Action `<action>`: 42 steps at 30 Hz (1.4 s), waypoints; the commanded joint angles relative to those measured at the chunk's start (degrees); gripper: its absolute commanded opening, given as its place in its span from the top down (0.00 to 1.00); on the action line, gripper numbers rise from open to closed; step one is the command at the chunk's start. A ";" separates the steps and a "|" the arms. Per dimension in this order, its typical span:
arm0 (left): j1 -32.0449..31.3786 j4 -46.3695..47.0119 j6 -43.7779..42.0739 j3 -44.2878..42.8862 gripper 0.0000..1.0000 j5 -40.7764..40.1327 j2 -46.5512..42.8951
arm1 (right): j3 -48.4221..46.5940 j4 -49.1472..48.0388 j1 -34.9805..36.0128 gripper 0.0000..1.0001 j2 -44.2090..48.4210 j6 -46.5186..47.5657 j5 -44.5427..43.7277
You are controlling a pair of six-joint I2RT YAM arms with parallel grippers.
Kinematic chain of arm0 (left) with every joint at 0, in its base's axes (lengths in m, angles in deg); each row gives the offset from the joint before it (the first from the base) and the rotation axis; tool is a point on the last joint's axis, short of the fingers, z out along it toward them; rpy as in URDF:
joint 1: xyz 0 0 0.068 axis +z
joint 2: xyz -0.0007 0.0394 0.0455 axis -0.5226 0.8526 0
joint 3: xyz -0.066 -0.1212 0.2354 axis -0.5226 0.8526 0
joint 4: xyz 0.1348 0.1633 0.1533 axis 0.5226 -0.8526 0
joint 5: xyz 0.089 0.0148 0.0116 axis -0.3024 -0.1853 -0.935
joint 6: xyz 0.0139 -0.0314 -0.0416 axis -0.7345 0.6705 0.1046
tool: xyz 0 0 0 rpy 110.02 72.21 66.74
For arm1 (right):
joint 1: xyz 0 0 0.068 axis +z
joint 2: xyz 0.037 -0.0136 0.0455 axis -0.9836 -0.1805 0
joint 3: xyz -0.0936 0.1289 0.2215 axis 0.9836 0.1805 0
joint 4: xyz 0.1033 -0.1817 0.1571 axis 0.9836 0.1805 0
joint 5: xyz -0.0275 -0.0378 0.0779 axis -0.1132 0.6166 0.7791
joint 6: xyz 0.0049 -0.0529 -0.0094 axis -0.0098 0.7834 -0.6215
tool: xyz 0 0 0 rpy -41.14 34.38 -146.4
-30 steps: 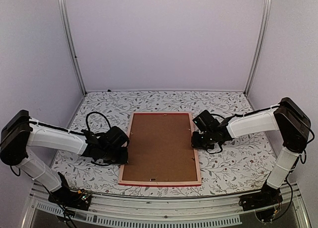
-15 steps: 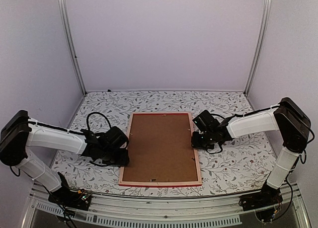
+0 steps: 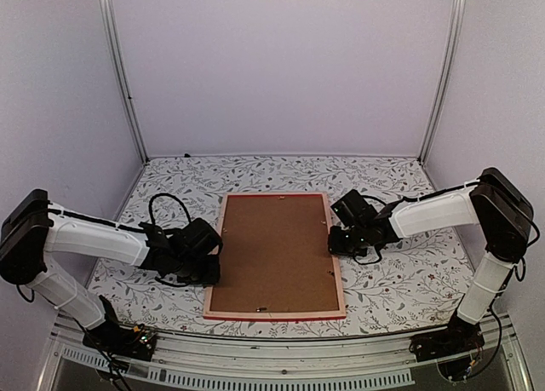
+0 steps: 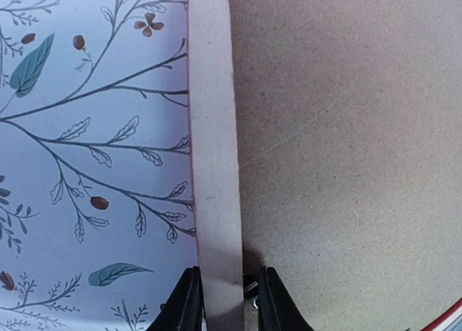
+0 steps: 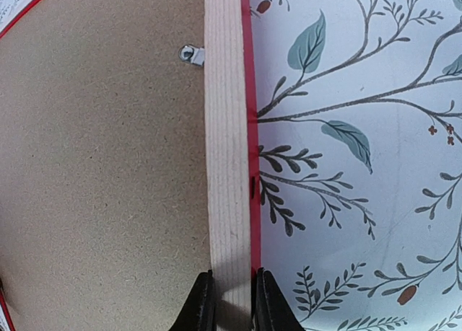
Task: Put the photo into the frame
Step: Pick up the fastener from the backboard, then rotate the photo frame at the center of the board.
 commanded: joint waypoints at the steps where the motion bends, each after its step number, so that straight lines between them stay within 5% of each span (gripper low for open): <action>1: -1.58 -4.47 -0.26 1.91 0.93 0.57 0.20 | 1.38 0.09 -0.08 1.00 0.86 -1.56 1.23; 7: -1.61 -4.15 -0.89 1.46 0.91 -0.54 -1.42 | 1.21 0.35 -0.08 1.00 0.96 -1.57 0.96; 15: -1.06 -2.81 -3.04 -0.82 0.55 -1.35 -1.10 | 0.94 0.96 -0.13 1.00 1.19 -1.33 0.65; 22: 2.21 -1.56 -7.89 -2.72 0.38 -0.25 -2.29 | -0.42 3.77 -1.29 1.00 0.96 1.74 1.19; 42: 16.80 4.92 -36.08 -20.12 0.11 4.87 9.18 | -15.16 16.78 -7.72 0.97 -6.84 41.23 16.10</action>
